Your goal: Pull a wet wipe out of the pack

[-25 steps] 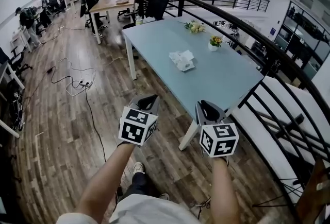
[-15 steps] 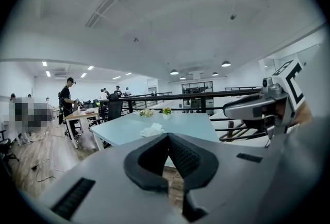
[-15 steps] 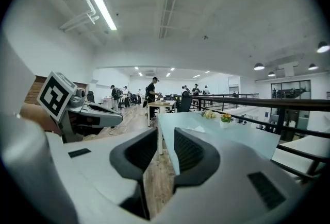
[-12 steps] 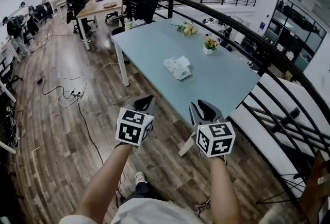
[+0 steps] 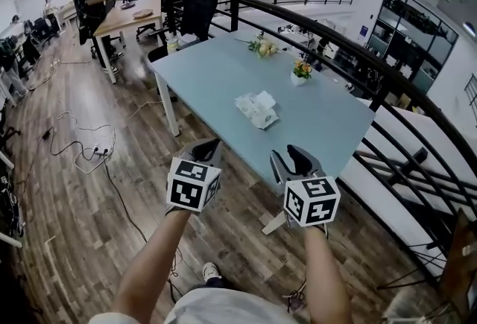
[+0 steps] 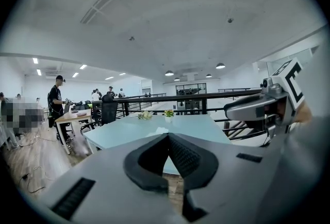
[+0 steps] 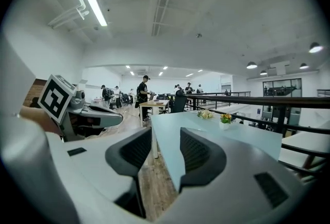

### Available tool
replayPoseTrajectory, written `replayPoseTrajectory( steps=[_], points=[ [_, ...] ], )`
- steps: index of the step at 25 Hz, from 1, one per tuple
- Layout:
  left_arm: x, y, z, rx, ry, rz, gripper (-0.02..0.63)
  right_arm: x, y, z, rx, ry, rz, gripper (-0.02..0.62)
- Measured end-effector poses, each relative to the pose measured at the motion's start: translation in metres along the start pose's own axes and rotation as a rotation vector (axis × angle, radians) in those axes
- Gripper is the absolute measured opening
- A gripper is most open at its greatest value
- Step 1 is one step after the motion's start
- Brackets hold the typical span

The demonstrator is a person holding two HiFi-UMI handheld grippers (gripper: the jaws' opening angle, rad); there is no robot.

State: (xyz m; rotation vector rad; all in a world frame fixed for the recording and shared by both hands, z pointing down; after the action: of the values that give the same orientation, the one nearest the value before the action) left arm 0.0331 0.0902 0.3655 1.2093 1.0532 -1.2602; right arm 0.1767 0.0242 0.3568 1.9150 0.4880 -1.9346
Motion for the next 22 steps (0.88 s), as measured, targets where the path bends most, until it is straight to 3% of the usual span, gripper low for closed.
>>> replayPoseTrajectory(
  steps=[12, 22],
  points=[
    [-0.002, -0.049, 0.027, -0.085, -0.006, 0.006, -0.003, 0.0, -0.013, 0.046, -0.084, -0.003, 0.028, 0.196],
    [-0.006, -0.059, 0.036, -0.129, -0.004, 0.008, -0.005, -0.002, -0.02, 0.06, -0.122, -0.015, 0.028, 0.212]
  ],
)
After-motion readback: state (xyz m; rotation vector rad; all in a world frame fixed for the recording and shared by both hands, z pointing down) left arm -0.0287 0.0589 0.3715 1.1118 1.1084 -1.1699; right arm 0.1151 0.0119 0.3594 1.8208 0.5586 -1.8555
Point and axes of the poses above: the fingertips, and each gripper's own axes: z forward along the fingers, y to its right, x out of its top, the point moved 1 cm from there along -z, backward along the fingers, and after that the axes turned 12 degrees about y, right-handed, at the moved point
